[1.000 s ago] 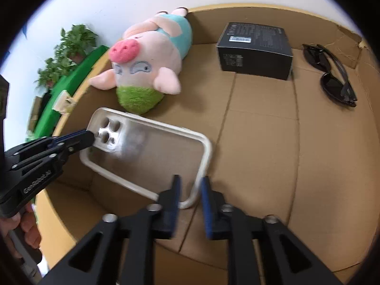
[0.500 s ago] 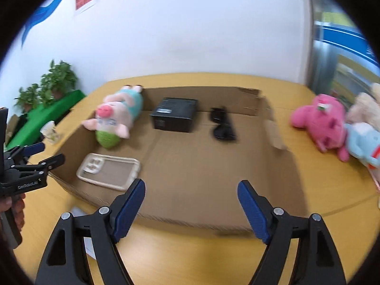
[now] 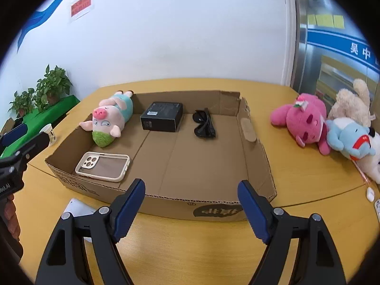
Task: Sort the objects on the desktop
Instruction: 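Move both tools toward the white power bank on the table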
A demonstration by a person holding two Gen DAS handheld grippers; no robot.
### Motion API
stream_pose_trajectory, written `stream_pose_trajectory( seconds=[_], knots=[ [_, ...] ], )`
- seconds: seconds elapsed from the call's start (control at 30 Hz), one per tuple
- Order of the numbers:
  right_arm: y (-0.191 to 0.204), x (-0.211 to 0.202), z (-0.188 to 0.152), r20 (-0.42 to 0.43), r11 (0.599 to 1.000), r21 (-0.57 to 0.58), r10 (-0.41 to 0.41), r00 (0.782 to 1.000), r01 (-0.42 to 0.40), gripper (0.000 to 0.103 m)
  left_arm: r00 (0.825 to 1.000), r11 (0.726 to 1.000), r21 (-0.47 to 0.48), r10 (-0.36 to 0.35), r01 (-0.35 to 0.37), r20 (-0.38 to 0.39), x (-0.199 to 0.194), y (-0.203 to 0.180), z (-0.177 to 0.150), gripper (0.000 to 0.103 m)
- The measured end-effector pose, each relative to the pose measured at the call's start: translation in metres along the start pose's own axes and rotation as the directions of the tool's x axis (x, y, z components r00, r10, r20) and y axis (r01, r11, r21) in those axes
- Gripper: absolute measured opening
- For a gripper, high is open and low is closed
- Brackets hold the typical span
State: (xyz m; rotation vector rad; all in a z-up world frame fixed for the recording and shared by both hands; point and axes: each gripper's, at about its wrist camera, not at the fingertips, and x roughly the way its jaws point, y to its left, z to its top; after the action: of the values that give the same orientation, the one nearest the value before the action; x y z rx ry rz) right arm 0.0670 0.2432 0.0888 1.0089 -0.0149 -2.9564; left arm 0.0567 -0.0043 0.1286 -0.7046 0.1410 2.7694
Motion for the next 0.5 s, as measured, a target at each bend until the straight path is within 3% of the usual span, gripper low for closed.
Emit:
stream_pose_trajectory(
  seconds=[0.03,0.07,0.1,0.13,0.2,0.27,0.3,0.33,0.5],
  knots=[
    [0.001,-0.003,0.0,0.015,1.0,-0.016,-0.003,1.0,0.003,0.069,0.999,1.0,-0.022,-0.023,0.022,-0.04,0.003,0.002,0.0,0.001],
    [0.002,-0.004,0.0,0.019,1.0,-0.021,-0.002,1.0,0.002,0.055,0.997,0.998,-0.049,-0.053,0.05,-0.062,0.005,0.005,0.0,0.001],
    [0.002,-0.004,0.001,0.007,1.0,-0.019,0.013,1.0,-0.013,0.019,0.996,0.997,-0.06,-0.057,0.053,-0.065,0.006,0.006,-0.002,0.001],
    [0.0,-0.001,0.001,-0.012,0.999,-0.005,0.041,0.999,-0.041,0.005,0.997,0.998,-0.056,-0.046,0.042,-0.064,0.005,0.007,-0.003,0.002],
    [0.002,0.0,0.001,-0.031,0.997,0.004,0.078,0.996,-0.078,0.006,0.998,0.998,-0.055,-0.026,0.023,-0.062,0.003,0.007,-0.004,0.024],
    [0.007,-0.002,0.0,-0.027,0.996,0.001,0.085,0.996,-0.085,0.024,0.998,0.998,-0.069,-0.011,0.007,-0.059,0.001,0.01,-0.007,0.099],
    [0.009,-0.002,0.0,-0.024,0.997,-0.004,0.075,0.997,-0.075,0.056,0.999,0.997,-0.075,0.002,-0.004,-0.035,-0.002,0.012,-0.008,0.103],
    [0.013,-0.003,-0.001,-0.016,0.998,-0.01,0.064,0.998,-0.065,0.083,1.0,0.997,-0.073,0.009,-0.01,-0.009,-0.006,0.014,-0.01,0.103],
    [0.025,0.0,-0.004,-0.02,0.995,-0.025,0.101,0.995,-0.101,0.084,0.999,0.998,-0.061,-0.004,0.001,-0.047,-0.006,0.026,-0.022,0.103]
  ],
)
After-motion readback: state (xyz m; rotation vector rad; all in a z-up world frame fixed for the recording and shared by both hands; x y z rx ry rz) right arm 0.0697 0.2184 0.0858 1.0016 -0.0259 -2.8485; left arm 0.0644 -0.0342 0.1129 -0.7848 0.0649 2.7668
